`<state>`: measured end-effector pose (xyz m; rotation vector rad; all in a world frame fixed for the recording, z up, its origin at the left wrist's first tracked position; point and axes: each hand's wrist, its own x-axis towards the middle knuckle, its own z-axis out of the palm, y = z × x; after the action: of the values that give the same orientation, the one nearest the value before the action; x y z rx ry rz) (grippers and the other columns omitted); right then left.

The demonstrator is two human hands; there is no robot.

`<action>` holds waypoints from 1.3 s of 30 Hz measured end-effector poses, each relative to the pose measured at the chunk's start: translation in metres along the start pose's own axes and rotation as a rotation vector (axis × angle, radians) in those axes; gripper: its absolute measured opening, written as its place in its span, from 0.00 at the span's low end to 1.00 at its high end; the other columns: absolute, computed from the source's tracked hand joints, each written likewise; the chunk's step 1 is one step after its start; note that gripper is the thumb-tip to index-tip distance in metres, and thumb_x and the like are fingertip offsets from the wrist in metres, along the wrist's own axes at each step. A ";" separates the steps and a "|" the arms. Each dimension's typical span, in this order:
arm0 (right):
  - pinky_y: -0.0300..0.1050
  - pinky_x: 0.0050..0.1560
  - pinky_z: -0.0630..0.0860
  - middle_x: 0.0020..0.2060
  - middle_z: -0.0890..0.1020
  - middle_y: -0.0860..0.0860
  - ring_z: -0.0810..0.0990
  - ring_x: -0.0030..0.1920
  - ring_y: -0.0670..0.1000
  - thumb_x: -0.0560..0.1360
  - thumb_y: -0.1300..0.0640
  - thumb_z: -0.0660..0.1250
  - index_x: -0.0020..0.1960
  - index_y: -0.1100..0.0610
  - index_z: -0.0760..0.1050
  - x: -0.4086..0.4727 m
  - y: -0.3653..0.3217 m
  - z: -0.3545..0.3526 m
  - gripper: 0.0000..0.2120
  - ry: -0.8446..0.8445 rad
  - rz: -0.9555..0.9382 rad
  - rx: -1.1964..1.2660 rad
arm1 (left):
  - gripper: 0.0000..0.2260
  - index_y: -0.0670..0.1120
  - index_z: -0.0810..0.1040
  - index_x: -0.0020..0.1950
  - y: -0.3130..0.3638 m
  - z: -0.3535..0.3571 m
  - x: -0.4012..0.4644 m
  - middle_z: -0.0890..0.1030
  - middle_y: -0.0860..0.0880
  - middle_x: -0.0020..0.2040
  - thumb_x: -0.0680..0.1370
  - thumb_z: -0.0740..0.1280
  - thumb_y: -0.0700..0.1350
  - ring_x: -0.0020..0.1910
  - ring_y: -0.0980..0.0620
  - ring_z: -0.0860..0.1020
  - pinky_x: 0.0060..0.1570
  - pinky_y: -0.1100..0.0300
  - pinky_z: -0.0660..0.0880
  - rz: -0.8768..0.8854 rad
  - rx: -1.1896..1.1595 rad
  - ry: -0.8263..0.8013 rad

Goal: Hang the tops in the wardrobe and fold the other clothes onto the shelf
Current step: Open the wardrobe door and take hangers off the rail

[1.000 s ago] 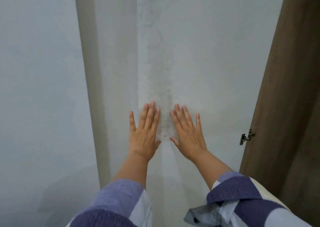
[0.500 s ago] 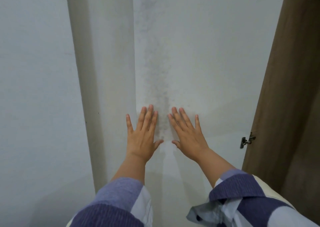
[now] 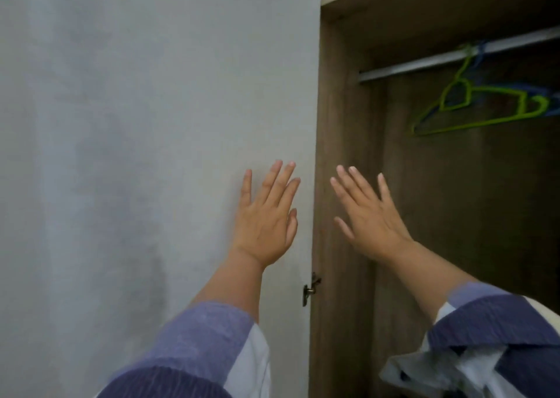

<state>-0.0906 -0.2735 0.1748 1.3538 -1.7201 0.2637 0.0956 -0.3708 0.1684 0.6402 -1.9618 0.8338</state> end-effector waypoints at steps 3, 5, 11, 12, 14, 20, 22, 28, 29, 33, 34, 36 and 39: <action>0.62 0.74 0.45 0.78 0.50 0.52 0.47 0.78 0.52 0.77 0.47 0.59 0.77 0.54 0.53 0.001 0.061 -0.013 0.32 0.049 0.096 -0.105 | 0.24 0.45 0.72 0.69 0.041 0.018 0.056 0.68 0.46 0.73 0.76 0.53 0.51 0.73 0.48 0.64 0.70 0.39 0.60 0.000 -0.172 0.034; 0.62 0.74 0.46 0.78 0.51 0.52 0.48 0.78 0.51 0.77 0.47 0.59 0.77 0.53 0.55 0.003 0.099 -0.022 0.31 0.057 0.171 -0.132 | 0.23 0.46 0.73 0.67 0.066 0.028 0.091 0.71 0.47 0.71 0.76 0.53 0.51 0.71 0.49 0.67 0.68 0.44 0.63 -0.036 -0.312 0.071; 0.62 0.73 0.40 0.78 0.51 0.53 0.45 0.78 0.52 0.78 0.46 0.55 0.77 0.52 0.54 0.017 0.197 -0.037 0.29 0.147 0.433 -0.321 | 0.17 0.48 0.69 0.68 0.141 0.046 0.183 0.72 0.50 0.66 0.80 0.57 0.50 0.66 0.51 0.69 0.64 0.53 0.66 -0.135 -0.673 0.083; 0.63 0.73 0.40 0.77 0.54 0.54 0.48 0.78 0.53 0.78 0.47 0.55 0.76 0.52 0.56 0.023 0.210 -0.042 0.28 0.195 0.470 -0.347 | 0.17 0.48 0.69 0.68 0.152 0.048 0.197 0.73 0.49 0.66 0.81 0.57 0.50 0.66 0.51 0.69 0.63 0.53 0.67 -0.135 -0.729 0.071; 0.62 0.73 0.43 0.76 0.59 0.55 0.52 0.77 0.55 0.79 0.49 0.55 0.75 0.54 0.58 0.039 0.233 -0.051 0.26 0.265 0.554 -0.348 | 0.16 0.48 0.70 0.67 0.175 0.052 0.225 0.74 0.49 0.65 0.81 0.57 0.50 0.64 0.50 0.71 0.62 0.53 0.69 -0.155 -0.894 0.032; 0.59 0.62 0.69 0.60 0.75 0.58 0.73 0.62 0.60 0.79 0.56 0.57 0.64 0.59 0.72 0.071 0.269 -0.067 0.16 0.239 0.947 -0.144 | 0.14 0.45 0.73 0.65 0.238 0.045 0.291 0.77 0.46 0.63 0.80 0.61 0.44 0.60 0.48 0.75 0.50 0.64 0.68 -0.468 -1.501 -0.177; 0.56 0.59 0.74 0.55 0.79 0.58 0.77 0.57 0.59 0.78 0.56 0.60 0.59 0.61 0.76 0.072 0.272 -0.066 0.14 0.204 1.076 -0.007 | 0.15 0.45 0.72 0.66 0.255 0.043 0.303 0.75 0.46 0.64 0.80 0.60 0.43 0.61 0.47 0.74 0.49 0.64 0.65 -0.466 -1.564 -0.223; 0.48 0.52 0.75 0.56 0.80 0.60 0.79 0.57 0.59 0.78 0.58 0.62 0.58 0.63 0.77 0.069 0.279 -0.061 0.13 0.212 1.171 0.346 | 0.14 0.41 0.76 0.63 0.282 0.042 0.315 0.77 0.40 0.63 0.80 0.58 0.44 0.60 0.40 0.76 0.60 0.52 0.73 -0.466 -1.727 -0.335; 0.47 0.48 0.74 0.55 0.80 0.59 0.80 0.55 0.59 0.78 0.57 0.62 0.57 0.63 0.77 0.070 0.279 -0.059 0.13 0.203 1.163 0.358 | 0.15 0.40 0.77 0.62 0.283 0.042 0.316 0.77 0.39 0.62 0.81 0.58 0.45 0.59 0.40 0.76 0.59 0.52 0.74 -0.456 -1.723 -0.343; 0.45 0.43 0.72 0.53 0.82 0.59 0.81 0.53 0.59 0.77 0.53 0.63 0.56 0.62 0.79 0.071 0.281 -0.051 0.15 0.202 1.150 0.397 | 0.19 0.39 0.76 0.63 0.280 0.044 0.314 0.76 0.39 0.63 0.83 0.54 0.49 0.62 0.40 0.74 0.57 0.55 0.70 -0.434 -1.571 -0.281; 0.45 0.44 0.72 0.53 0.82 0.59 0.81 0.54 0.59 0.77 0.51 0.63 0.57 0.61 0.79 0.071 0.279 -0.049 0.16 0.204 1.144 0.430 | 0.20 0.39 0.75 0.64 0.278 0.044 0.313 0.76 0.39 0.63 0.83 0.53 0.50 0.63 0.40 0.73 0.58 0.55 0.69 -0.439 -1.556 -0.270; 0.45 0.46 0.73 0.54 0.82 0.58 0.80 0.54 0.58 0.78 0.49 0.61 0.58 0.60 0.79 0.072 0.275 -0.046 0.18 0.209 1.122 0.525 | 0.22 0.39 0.75 0.64 0.274 0.047 0.310 0.76 0.39 0.63 0.83 0.51 0.52 0.62 0.40 0.74 0.57 0.55 0.69 -0.445 -1.545 -0.268; 0.49 0.53 0.75 0.54 0.81 0.59 0.80 0.54 0.59 0.78 0.45 0.60 0.59 0.61 0.78 0.077 0.265 -0.042 0.22 0.220 1.092 0.595 | 0.23 0.39 0.76 0.61 0.265 0.050 0.305 0.78 0.40 0.59 0.84 0.48 0.52 0.54 0.44 0.76 0.48 0.58 0.66 -0.449 -1.578 -0.261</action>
<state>-0.2964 -0.1977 0.3480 0.5546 -2.1068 1.5592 -0.2626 -0.2725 0.3350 0.1501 -1.8968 -1.1005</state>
